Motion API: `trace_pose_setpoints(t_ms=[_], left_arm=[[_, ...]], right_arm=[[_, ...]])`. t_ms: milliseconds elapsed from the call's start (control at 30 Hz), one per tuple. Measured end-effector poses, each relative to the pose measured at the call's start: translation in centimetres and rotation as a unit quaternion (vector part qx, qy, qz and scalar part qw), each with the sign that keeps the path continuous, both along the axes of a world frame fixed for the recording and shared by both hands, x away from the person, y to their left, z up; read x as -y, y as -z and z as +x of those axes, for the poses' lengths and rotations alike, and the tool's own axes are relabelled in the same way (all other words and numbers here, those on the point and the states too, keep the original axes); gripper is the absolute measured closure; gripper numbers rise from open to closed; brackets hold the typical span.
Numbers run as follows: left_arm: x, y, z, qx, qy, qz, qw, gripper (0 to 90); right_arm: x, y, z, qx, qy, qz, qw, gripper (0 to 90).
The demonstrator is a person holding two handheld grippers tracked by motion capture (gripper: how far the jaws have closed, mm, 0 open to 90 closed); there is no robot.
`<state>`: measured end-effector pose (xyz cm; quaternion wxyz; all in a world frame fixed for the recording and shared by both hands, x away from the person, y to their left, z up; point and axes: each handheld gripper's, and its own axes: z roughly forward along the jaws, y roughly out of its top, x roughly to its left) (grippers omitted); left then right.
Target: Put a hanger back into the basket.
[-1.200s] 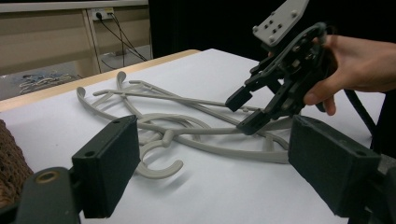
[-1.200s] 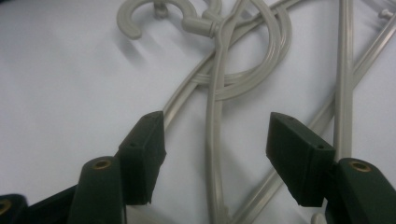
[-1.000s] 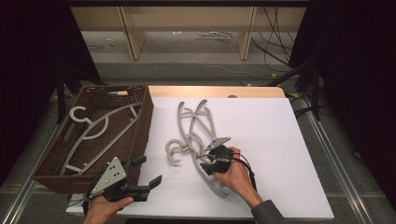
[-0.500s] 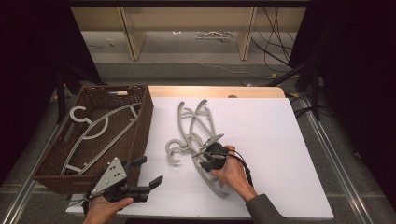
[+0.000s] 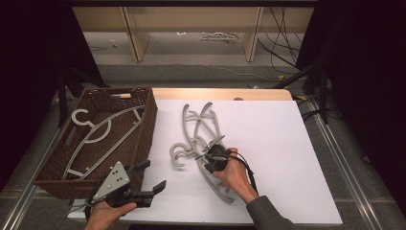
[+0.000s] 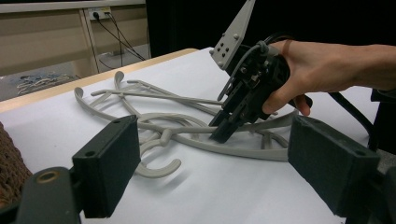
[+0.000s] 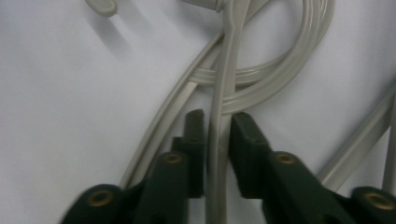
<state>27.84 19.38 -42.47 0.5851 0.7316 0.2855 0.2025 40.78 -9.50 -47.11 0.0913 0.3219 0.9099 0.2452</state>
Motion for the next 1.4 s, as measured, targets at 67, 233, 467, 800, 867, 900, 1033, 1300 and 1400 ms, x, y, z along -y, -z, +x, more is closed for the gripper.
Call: trace_pose_setpoints(t_ms=[67,233,467,800,867,900,1033,1300,1400], left_arm=[[0.0,0.0,0.0,-0.001,0.002,0.002,1.0000,17.0],[0.0,0.0,0.0,0.004,0.007,0.000,1.0000,17.1],[-0.1,-0.1,0.0,0.007,0.006,0.009,0.9999,17.4],[0.0,-0.2,-0.1,0.014,0.008,0.009,0.9998,17.6],[0.0,-0.2,-0.2,0.016,0.009,0.015,0.9997,17.7],[0.0,-0.2,-0.1,0.014,0.009,0.015,0.9997,17.8],[-0.1,-0.3,0.0,0.011,0.008,0.014,0.9998,18.1],[0.8,-1.7,0.8,-0.015,0.013,0.032,0.9993,18.2],[1.6,-3.0,1.5,-0.009,0.022,0.054,0.9983,18.3]], right_arm=[[0.1,0.0,0.1,-0.005,0.005,0.002,1.0000,80.5],[0.4,-0.3,0.1,0.001,0.015,-0.007,0.9999,81.7],[2.0,-1.8,0.0,0.016,0.001,0.013,0.9998,82.1],[3.7,-3.6,-1.1,0.030,-0.021,0.021,0.9991,82.4],[4.2,-4.1,-1.3,0.040,-0.016,0.029,0.9987,82.4],[4.3,-4.3,-1.4,0.046,-0.012,0.032,0.9984,82.4],[5.1,-5.4,-1.8,0.052,-0.014,0.038,0.9978,82.4],[6.6,-7.1,-3.1,0.066,-0.026,0.077,0.9945,82.4],[7.1,-7.6,-3.7,0.074,-0.036,0.081,0.9933,82.4]])
